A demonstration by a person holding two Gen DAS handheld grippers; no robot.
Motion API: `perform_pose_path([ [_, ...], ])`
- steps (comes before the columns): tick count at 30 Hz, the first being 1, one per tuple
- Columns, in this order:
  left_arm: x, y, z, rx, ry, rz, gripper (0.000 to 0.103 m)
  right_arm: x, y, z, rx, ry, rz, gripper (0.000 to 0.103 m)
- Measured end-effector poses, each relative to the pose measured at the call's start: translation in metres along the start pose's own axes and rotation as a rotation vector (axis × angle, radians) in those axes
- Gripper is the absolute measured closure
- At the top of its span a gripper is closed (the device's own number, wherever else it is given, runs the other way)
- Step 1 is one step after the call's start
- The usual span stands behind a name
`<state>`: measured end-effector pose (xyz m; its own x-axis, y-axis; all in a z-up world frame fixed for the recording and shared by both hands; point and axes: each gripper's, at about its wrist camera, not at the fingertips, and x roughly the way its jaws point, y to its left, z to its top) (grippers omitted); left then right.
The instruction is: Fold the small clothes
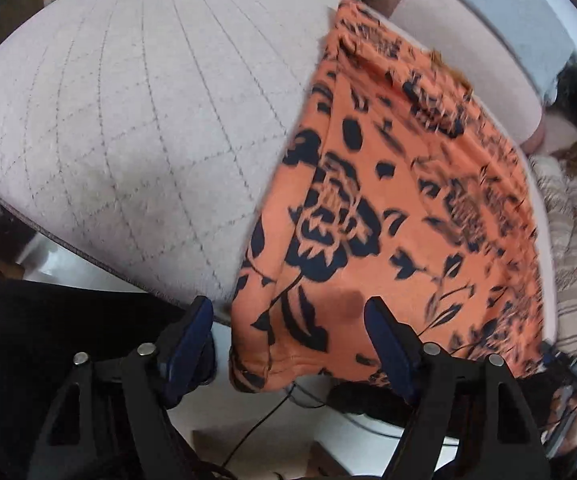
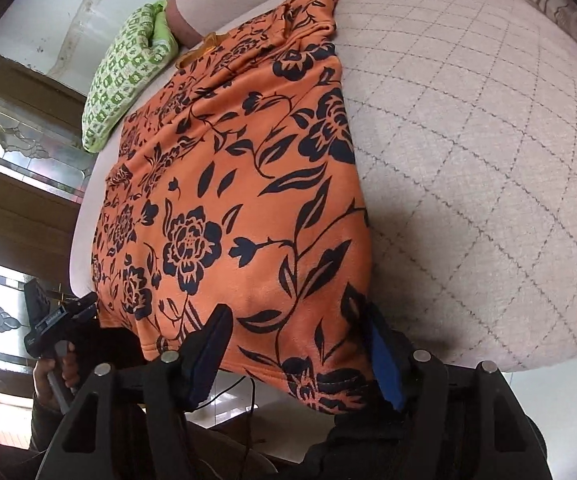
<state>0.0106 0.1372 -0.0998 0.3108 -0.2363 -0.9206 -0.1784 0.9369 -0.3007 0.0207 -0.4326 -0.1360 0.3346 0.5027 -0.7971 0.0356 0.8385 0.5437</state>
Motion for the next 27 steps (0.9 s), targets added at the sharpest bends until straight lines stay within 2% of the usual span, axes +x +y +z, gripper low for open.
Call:
perform_pose_path([
  [2,0.004,0.004,-0.005,-0.006,0.038,-0.003,0.048,0.001,-0.003,0.000,0.006,0.004,0.002,0.039],
  [3,0.003,0.006,-0.006,-0.013,0.043,-0.018,0.060,0.001,-0.002,0.000,-0.002,0.006,-0.006,0.044],
  [4,0.001,0.006,-0.006,-0.007,0.047,-0.024,0.067,0.001,0.000,0.000,-0.015,0.008,-0.024,0.062],
  [5,-0.002,0.007,-0.008,-0.001,0.048,-0.043,0.088,0.002,-0.001,-0.001,-0.013,0.013,-0.040,0.080],
  [6,-0.006,0.008,-0.009,-0.001,0.049,-0.068,0.092,0.002,-0.003,-0.001,-0.003,0.017,-0.046,0.084],
  [8,-0.015,0.005,-0.010,0.016,0.023,-0.086,0.094,0.003,-0.006,-0.001,0.015,0.034,-0.033,0.093],
  [9,-0.021,0.003,-0.010,0.017,0.008,-0.099,0.094,0.003,-0.004,-0.001,0.008,0.034,-0.034,0.094],
  [14,-0.055,-0.007,-0.012,0.049,-0.065,-0.160,0.094,-0.030,0.003,-0.003,0.018,-0.069,0.013,0.095],
  [18,-0.032,-0.010,-0.005,0.052,-0.039,-0.131,0.093,-0.021,-0.008,-0.004,0.056,-0.023,-0.042,0.091],
  [22,-0.021,-0.015,-0.002,0.081,-0.053,-0.076,0.091,-0.006,-0.007,-0.004,0.050,-0.015,-0.048,0.090],
  [23,-0.021,-0.018,-0.003,0.096,-0.053,-0.066,0.082,-0.004,-0.005,-0.003,0.044,-0.016,-0.051,0.087],
  [24,-0.019,-0.018,-0.004,0.107,-0.046,-0.068,0.067,-0.001,-0.003,-0.002,0.038,-0.009,-0.057,0.084],
  [25,-0.017,-0.018,-0.004,0.110,-0.037,-0.066,0.057,0.002,-0.004,-0.001,0.040,0.003,-0.055,0.082],
  [26,-0.015,-0.019,-0.004,0.105,-0.026,-0.050,0.042,0.003,-0.004,0.000,0.044,0.011,-0.051,0.082],
  [27,-0.011,-0.018,-0.003,0.093,-0.013,-0.032,0.041,0.004,-0.006,0.001,0.056,0.020,-0.044,0.082],
])
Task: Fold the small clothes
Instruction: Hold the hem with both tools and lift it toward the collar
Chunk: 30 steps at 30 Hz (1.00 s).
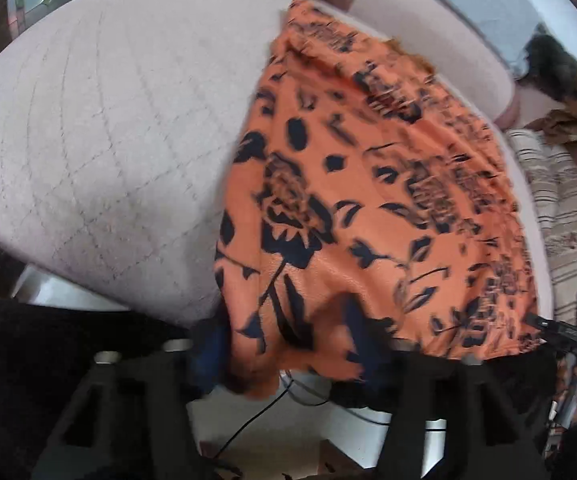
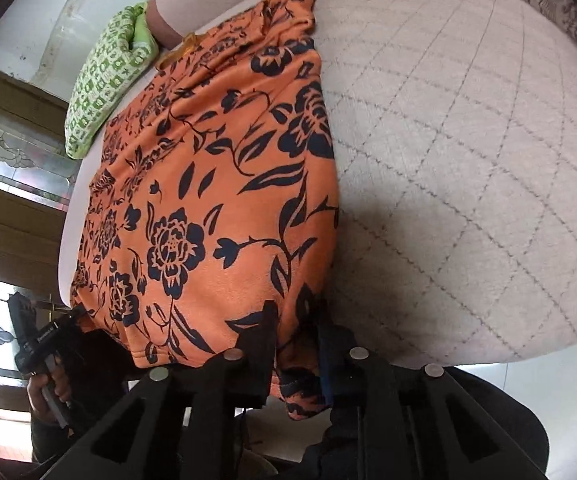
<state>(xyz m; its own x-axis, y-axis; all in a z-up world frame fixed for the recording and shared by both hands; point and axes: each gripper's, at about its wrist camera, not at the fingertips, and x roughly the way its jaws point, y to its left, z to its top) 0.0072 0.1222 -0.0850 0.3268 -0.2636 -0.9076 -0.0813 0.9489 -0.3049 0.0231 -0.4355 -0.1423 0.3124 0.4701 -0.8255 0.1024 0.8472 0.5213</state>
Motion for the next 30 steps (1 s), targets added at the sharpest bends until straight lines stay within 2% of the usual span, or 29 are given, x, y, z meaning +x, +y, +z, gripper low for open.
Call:
perform_pose_path([
  [2,0.006,0.005,-0.001,-0.032,0.026,-0.017,0.041,0.000,-0.004,0.002,0.029,0.012,0.019,0.082],
  [4,0.005,0.007,-0.001,-0.032,0.023,-0.008,0.066,0.000,-0.008,0.002,0.058,0.017,0.036,0.082],
  [5,0.004,0.012,-0.001,-0.026,0.029,-0.010,0.087,0.000,-0.008,0.001,0.058,0.015,0.036,0.082],
  [6,0.003,0.015,0.000,-0.035,0.038,-0.047,0.093,0.000,-0.007,0.000,0.045,0.015,0.029,0.083],
  [7,-0.002,0.019,0.000,-0.053,0.039,-0.090,0.094,0.000,-0.006,-0.001,0.046,0.014,0.027,0.088],
  [8,-0.007,0.020,0.000,-0.056,0.027,-0.101,0.095,-0.002,-0.007,-0.001,0.053,0.009,0.029,0.096],
  [9,-0.016,0.020,0.001,-0.056,0.008,-0.117,0.095,-0.004,-0.007,-0.001,0.054,0.003,0.033,0.096],
  [11,-0.045,0.017,0.001,-0.065,-0.049,-0.175,0.095,-0.022,-0.006,-0.002,0.079,-0.050,0.101,0.097],
  [13,-0.078,0.015,0.002,-0.064,-0.118,-0.233,0.095,-0.057,-0.002,-0.005,0.082,-0.143,0.151,0.097],
  [16,-0.095,0.016,0.006,-0.076,-0.139,-0.260,0.095,-0.102,-0.003,-0.007,0.086,-0.250,0.182,0.097],
  [18,-0.083,0.020,0.006,-0.084,-0.107,-0.233,0.095,-0.108,-0.012,-0.007,0.108,-0.256,0.176,0.097],
  [20,-0.058,0.033,0.000,-0.127,-0.032,-0.207,0.095,-0.093,-0.030,-0.007,0.152,-0.216,0.140,0.097],
  [22,-0.039,0.038,-0.006,-0.141,0.011,-0.140,0.095,-0.076,-0.039,-0.010,0.184,-0.173,0.146,0.097],
  [24,-0.033,0.038,-0.010,-0.129,0.019,-0.127,0.095,-0.064,-0.041,-0.012,0.197,-0.146,0.153,0.094],
  [26,-0.031,0.032,-0.009,-0.102,0.021,-0.114,0.095,-0.064,-0.036,-0.011,0.181,-0.179,0.117,0.093],
  [27,-0.032,0.031,-0.008,-0.093,0.019,-0.112,0.095,-0.064,-0.033,-0.008,0.167,-0.185,0.098,0.089],
  [28,-0.030,0.027,-0.005,-0.087,0.017,-0.117,0.095,-0.065,-0.028,-0.003,0.142,-0.184,0.070,0.074],
  [29,-0.030,0.025,-0.003,-0.084,0.015,-0.119,0.095,-0.064,-0.027,-0.001,0.130,-0.175,0.055,0.048],
  [30,-0.028,0.023,-0.002,-0.087,0.014,-0.119,0.095,-0.061,-0.023,0.002,0.116,-0.156,0.030,0.034],
])
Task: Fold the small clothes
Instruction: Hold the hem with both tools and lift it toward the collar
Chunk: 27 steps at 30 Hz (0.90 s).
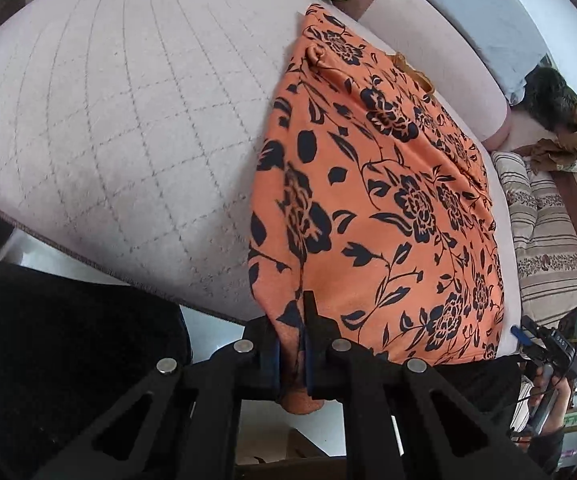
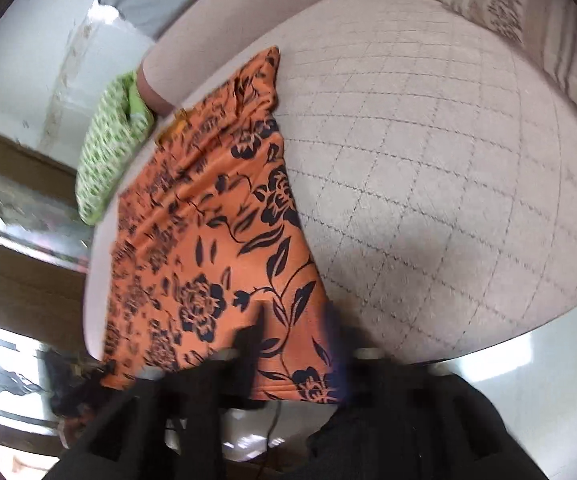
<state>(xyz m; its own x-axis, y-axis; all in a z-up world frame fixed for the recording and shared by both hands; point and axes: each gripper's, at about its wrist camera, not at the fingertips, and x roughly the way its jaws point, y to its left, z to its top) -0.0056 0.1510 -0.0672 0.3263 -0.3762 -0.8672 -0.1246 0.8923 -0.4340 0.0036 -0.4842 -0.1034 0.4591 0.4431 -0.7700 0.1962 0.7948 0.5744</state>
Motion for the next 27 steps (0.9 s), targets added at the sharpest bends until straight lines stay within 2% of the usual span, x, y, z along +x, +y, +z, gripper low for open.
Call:
perform_pose_path([
  [1,0.001,0.000,0.002,-0.004,0.004,-0.004,0.095,0.004,0.002,0.001,-0.016,0.015,-0.032,0.024],
  [6,0.004,0.004,0.000,-0.006,0.011,-0.006,0.094,0.030,0.006,-0.008,-0.070,0.126,-0.087,0.024],
  [7,0.005,0.005,0.000,-0.003,0.012,-0.008,0.094,0.037,0.008,-0.012,-0.081,0.160,-0.108,0.029],
  [8,0.005,0.005,0.000,-0.002,0.014,-0.010,0.094,0.044,0.009,-0.016,-0.086,0.192,-0.108,0.043],
  [9,0.006,0.005,0.000,0.000,0.018,-0.010,0.094,0.048,0.010,-0.020,-0.091,0.211,-0.099,0.051],
  [11,0.009,0.006,0.001,0.006,0.024,-0.012,0.094,0.051,0.008,-0.023,-0.113,0.209,-0.159,0.095],
  [13,0.008,0.008,0.001,0.004,0.015,-0.025,0.094,0.043,-0.001,-0.021,-0.063,0.189,-0.083,0.096],
  [15,-0.001,0.005,0.001,0.012,-0.025,-0.035,0.095,0.036,0.002,-0.023,-0.064,0.182,-0.053,0.096],
  [19,-0.032,-0.001,0.001,0.028,-0.120,-0.079,0.095,0.000,0.013,-0.022,-0.021,0.070,0.070,0.097],
  [21,-0.026,0.001,0.003,0.032,-0.102,-0.061,0.095,-0.006,0.015,-0.021,-0.017,0.050,0.087,0.097],
  [24,-0.010,0.008,0.003,-0.004,-0.046,-0.049,0.095,0.023,-0.007,-0.025,0.024,0.120,0.025,0.097],
  [27,-0.012,0.008,-0.003,-0.006,-0.050,-0.051,0.095,0.021,-0.010,-0.031,0.051,0.104,0.073,0.097],
])
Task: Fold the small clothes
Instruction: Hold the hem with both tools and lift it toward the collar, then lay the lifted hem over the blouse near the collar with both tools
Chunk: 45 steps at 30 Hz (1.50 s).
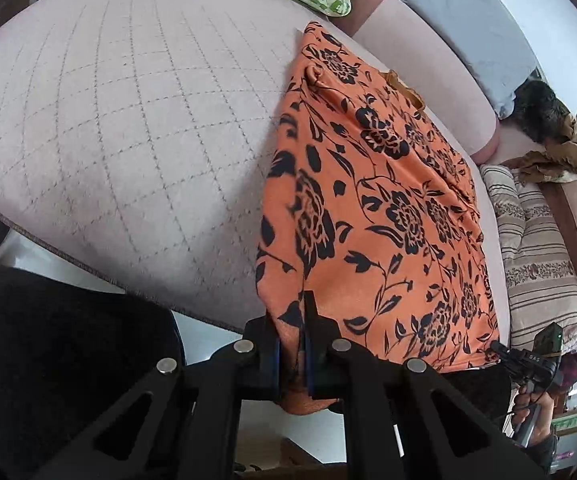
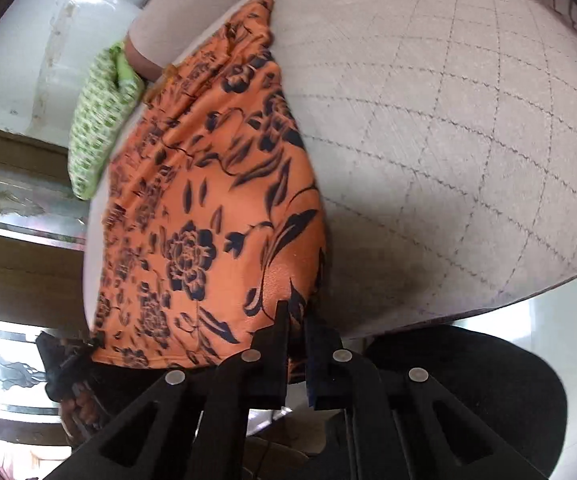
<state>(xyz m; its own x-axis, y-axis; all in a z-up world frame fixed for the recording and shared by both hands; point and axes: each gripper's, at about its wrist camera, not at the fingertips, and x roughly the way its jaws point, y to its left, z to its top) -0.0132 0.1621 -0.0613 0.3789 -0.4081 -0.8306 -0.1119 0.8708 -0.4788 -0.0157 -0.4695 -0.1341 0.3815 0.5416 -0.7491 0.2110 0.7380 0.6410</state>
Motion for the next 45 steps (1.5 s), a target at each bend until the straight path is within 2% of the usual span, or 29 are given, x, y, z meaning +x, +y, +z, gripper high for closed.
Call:
perform_pose_path([
  [6,-0.006,-0.007,0.009,0.040,0.003,-0.012,0.095,-0.026,0.009,0.006,-0.004,-0.061,0.112,0.097],
  [7,-0.004,-0.008,0.012,0.048,0.010,-0.001,0.095,-0.031,0.011,0.010,-0.006,-0.082,0.154,0.097],
  [9,0.012,-0.005,0.014,0.046,0.075,0.041,0.095,-0.025,0.020,0.018,-0.015,-0.081,0.151,0.097],
  [10,0.024,0.000,0.013,0.028,0.130,0.054,0.095,-0.017,0.018,0.020,-0.011,-0.061,0.140,0.097],
  [12,0.031,0.000,0.015,0.037,0.161,0.067,0.095,0.005,0.011,0.021,0.016,0.010,0.118,0.097],
  [14,0.017,-0.010,0.032,0.053,0.127,0.014,0.095,0.008,0.012,0.027,0.030,0.019,0.148,0.097],
  [16,-0.004,-0.025,0.059,0.060,0.072,-0.049,0.095,0.000,0.025,0.043,0.024,-0.018,0.203,0.097],
  [18,-0.026,-0.045,0.097,0.074,0.006,-0.121,0.095,-0.016,0.043,0.065,0.001,-0.072,0.276,0.097],
  [21,-0.046,-0.073,0.166,0.086,-0.102,-0.195,0.094,-0.042,0.074,0.126,-0.026,-0.187,0.382,0.097],
  [22,-0.043,-0.081,0.197,0.092,-0.144,-0.203,0.094,-0.053,0.085,0.159,-0.026,-0.255,0.424,0.097],
  [23,-0.036,-0.084,0.217,0.083,-0.164,-0.194,0.093,-0.057,0.092,0.185,-0.030,-0.308,0.424,0.097],
  [24,-0.023,-0.084,0.240,0.057,-0.178,-0.181,0.093,-0.057,0.097,0.213,-0.032,-0.353,0.413,0.097],
  [26,0.017,-0.087,0.283,0.050,-0.205,-0.109,0.092,-0.042,0.095,0.259,0.023,-0.390,0.399,0.097],
  [27,0.038,-0.086,0.295,0.051,-0.179,-0.065,0.092,-0.031,0.094,0.282,0.039,-0.415,0.343,0.096],
  [28,0.063,-0.082,0.302,0.034,-0.130,-0.013,0.092,-0.015,0.094,0.298,0.014,-0.429,0.244,0.093],
  [29,0.085,-0.073,0.302,-0.011,-0.087,-0.009,0.093,-0.001,0.091,0.303,0.020,-0.407,0.207,0.092],
  [30,0.097,-0.068,0.297,-0.024,-0.066,-0.033,0.092,0.019,0.085,0.299,0.061,-0.337,0.220,0.090],
  [31,0.102,-0.065,0.293,-0.016,-0.067,-0.022,0.092,0.032,0.084,0.290,0.057,-0.280,0.221,0.076],
  [32,0.105,-0.065,0.289,-0.001,-0.069,-0.007,0.092,0.042,0.088,0.272,-0.001,-0.225,0.179,0.065],
  [34,0.104,-0.066,0.283,0.026,-0.071,-0.013,0.092,0.045,0.105,0.233,-0.209,-0.197,0.082,0.064],
  [37,0.094,-0.071,0.279,0.050,-0.079,-0.023,0.092,0.047,0.132,0.176,-0.453,-0.138,-0.010,0.064],
  [39,0.091,-0.076,0.279,0.066,-0.065,-0.022,0.092,0.048,0.160,0.140,-0.640,-0.111,-0.039,0.064],
  [40,0.093,-0.074,0.277,0.076,-0.059,-0.019,0.092,0.053,0.183,0.121,-0.774,-0.075,-0.050,0.059],
  [41,0.093,-0.075,0.276,0.082,-0.055,-0.014,0.092,0.059,0.197,0.113,-0.861,-0.049,-0.063,0.051],
  [43,0.093,-0.074,0.276,0.076,-0.045,-0.008,0.092,0.074,0.219,0.106,-0.998,-0.016,-0.105,0.051],
  [45,0.095,-0.074,0.273,0.072,-0.037,-0.006,0.092,0.088,0.223,0.102,-1.091,0.015,-0.127,0.051],
])
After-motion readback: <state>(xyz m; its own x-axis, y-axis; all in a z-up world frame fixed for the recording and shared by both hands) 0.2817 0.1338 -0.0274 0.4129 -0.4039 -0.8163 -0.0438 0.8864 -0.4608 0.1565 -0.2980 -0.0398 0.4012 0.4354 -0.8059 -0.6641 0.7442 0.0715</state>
